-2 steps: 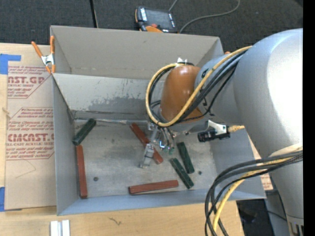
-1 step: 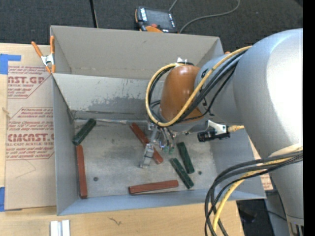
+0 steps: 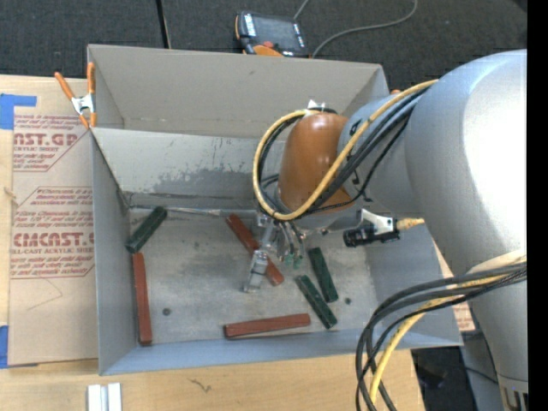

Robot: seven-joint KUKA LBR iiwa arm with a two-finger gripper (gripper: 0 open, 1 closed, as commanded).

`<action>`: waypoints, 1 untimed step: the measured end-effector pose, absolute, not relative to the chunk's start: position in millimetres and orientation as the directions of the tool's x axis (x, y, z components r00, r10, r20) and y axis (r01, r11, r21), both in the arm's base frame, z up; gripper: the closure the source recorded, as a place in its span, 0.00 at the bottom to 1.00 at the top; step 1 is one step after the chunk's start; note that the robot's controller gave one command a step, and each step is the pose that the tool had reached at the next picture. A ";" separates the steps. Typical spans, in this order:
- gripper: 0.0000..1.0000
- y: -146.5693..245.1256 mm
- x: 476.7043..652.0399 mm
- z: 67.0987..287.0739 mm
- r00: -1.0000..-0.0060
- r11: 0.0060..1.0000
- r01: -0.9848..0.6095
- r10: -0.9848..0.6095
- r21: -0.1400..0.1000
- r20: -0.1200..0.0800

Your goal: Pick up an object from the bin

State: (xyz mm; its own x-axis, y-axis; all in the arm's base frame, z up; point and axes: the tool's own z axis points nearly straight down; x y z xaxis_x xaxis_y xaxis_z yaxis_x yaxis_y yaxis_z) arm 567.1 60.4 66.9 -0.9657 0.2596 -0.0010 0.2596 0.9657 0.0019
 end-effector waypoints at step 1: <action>1.00 60.6 567.7 68.3 -0.966 0.966 0.259 0.259 0.002 -0.001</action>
Offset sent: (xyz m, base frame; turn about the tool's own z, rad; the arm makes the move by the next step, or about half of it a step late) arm 0.0000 0.0000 0.0000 0.0000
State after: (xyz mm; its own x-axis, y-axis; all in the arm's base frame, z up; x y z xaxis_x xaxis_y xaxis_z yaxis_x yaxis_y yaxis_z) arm 567.7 60.6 68.3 -0.9658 0.2594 -0.0009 0.2594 0.9658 0.0024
